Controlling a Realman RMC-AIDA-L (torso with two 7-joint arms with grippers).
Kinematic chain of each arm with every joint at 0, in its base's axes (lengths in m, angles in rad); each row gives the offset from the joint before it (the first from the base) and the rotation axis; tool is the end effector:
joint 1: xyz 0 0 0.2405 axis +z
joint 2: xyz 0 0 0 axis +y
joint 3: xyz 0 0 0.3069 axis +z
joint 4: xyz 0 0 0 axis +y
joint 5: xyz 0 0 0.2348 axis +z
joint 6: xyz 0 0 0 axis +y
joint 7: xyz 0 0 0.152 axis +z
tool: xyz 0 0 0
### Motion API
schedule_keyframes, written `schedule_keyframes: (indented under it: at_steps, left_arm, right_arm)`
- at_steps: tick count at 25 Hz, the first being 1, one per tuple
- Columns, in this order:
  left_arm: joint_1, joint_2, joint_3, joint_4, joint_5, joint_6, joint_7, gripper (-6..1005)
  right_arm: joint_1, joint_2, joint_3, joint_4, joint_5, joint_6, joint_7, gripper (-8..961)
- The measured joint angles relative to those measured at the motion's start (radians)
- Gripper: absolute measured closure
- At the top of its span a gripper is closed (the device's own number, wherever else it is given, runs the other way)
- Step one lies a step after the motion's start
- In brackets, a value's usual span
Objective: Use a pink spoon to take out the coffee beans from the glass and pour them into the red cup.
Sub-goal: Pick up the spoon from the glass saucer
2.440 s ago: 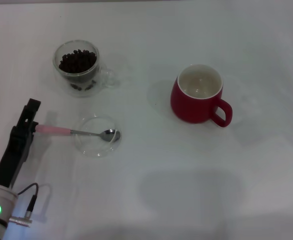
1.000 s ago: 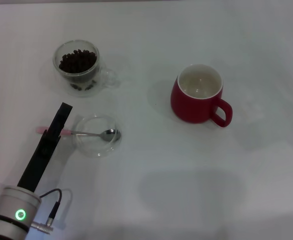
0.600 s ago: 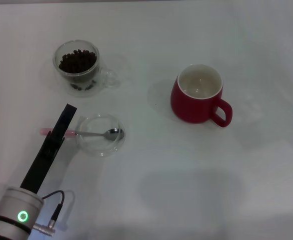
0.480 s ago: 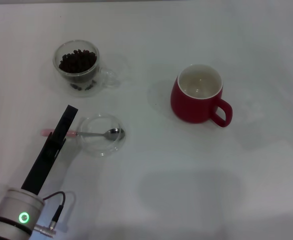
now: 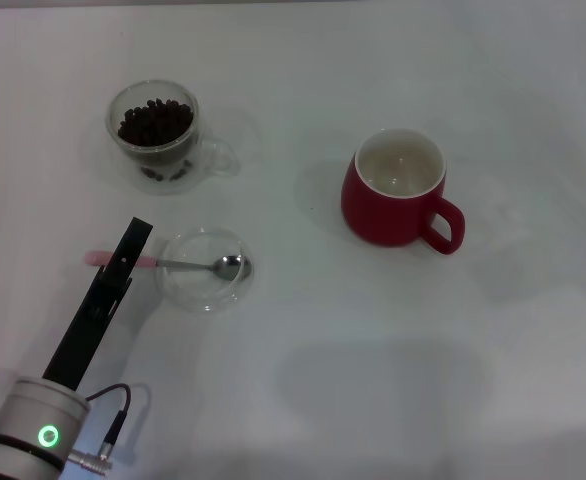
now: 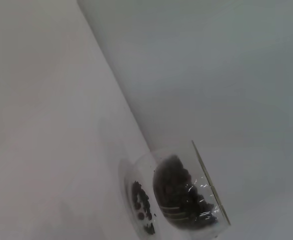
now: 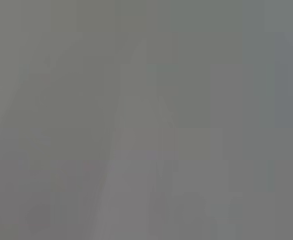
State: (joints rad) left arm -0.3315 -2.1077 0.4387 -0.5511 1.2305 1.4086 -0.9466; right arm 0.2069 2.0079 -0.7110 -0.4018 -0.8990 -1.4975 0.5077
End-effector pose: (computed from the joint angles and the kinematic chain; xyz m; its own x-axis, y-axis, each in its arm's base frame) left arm -0.3516 0.2146 -0.1670 -0.3243 0.3780 0.8672 0.9333 -0.0219 0.3585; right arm 0.4225 0.3026 0.0859 0.7411 0.3203 -0.5900 -0.5534 -0.2061 -0.8070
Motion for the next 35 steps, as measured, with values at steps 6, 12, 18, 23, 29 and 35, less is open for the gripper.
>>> schedule_keyframes:
  at_steps: [6, 12, 18, 23, 29, 35]
  left_arm:
    - [0.004, 0.000, -0.005, 0.000, -0.005, -0.001, 0.000, 539]
    - [0.008, 0.000, -0.011, 0.002, -0.007, -0.022, -0.008, 611]
    - [0.008, 0.000, -0.012, 0.002, -0.014, -0.030, -0.010, 846]
    - [0.012, 0.003, -0.012, 0.008, -0.014, -0.031, -0.021, 871]
    - [0.012, 0.012, -0.001, 0.014, -0.006, -0.004, -0.026, 872]
    - [0.008, 0.016, 0.026, 0.034, 0.009, 0.044, -0.026, 872]
  right_arm:
    - [0.001, 0.000, -0.002, 0.000, 0.000, -0.001, -0.001, 78]
    - [0.003, 0.000, -0.004, 0.000, 0.000, -0.002, -0.002, 78]
    - [0.003, 0.000, -0.004, 0.000, 0.000, -0.003, -0.002, 78]
    - [0.005, 0.000, -0.004, 0.000, 0.000, -0.003, -0.002, 78]
    - [0.005, 0.000, -0.004, 0.004, 0.000, -0.003, -0.002, 78]
    - [0.005, 0.000, -0.004, 0.010, 0.000, -0.010, -0.002, 78]
